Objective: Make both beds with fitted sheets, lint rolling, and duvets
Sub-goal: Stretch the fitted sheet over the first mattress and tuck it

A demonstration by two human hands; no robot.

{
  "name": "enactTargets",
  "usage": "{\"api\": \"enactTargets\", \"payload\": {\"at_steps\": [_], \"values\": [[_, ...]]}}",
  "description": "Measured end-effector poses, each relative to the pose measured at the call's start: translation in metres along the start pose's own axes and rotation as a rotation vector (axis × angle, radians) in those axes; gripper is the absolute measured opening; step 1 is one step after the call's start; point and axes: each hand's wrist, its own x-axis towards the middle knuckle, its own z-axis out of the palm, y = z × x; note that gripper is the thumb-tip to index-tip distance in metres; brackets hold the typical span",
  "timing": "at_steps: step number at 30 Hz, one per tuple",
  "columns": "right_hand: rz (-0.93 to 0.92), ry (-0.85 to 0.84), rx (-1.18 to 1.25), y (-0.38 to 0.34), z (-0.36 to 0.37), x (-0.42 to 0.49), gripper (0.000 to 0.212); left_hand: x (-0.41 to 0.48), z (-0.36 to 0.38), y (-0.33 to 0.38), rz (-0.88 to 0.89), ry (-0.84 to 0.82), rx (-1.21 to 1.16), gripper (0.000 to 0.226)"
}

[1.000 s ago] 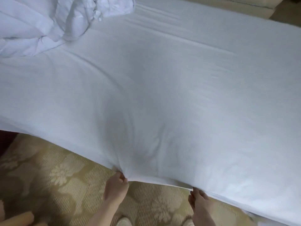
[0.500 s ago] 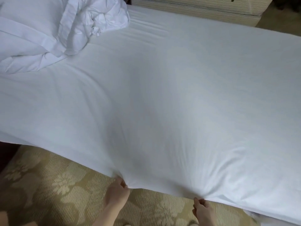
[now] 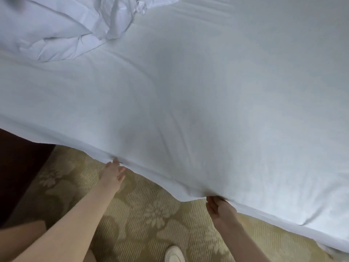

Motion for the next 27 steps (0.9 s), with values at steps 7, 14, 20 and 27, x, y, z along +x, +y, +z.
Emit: {"api": "enactTargets", "payload": {"at_steps": [7,14,20,27], "values": [[-0.095,0.117,-0.068,0.018,0.01,0.012,0.021,0.06,-0.032,0.035,-0.221,0.034,-0.344,0.024],[-0.099,0.282,-0.208,0.016,0.018,0.014,0.021,0.072,-0.045,0.033,-0.244,0.088,-0.259,0.012],[-0.042,0.447,-0.335,0.012,0.023,0.02,0.029,0.065,-0.069,0.035,-0.311,0.174,-0.118,0.033],[-0.104,0.386,-0.168,0.014,0.046,-0.002,0.016,0.072,-0.078,0.055,-0.414,-0.009,-0.184,0.022]]}}
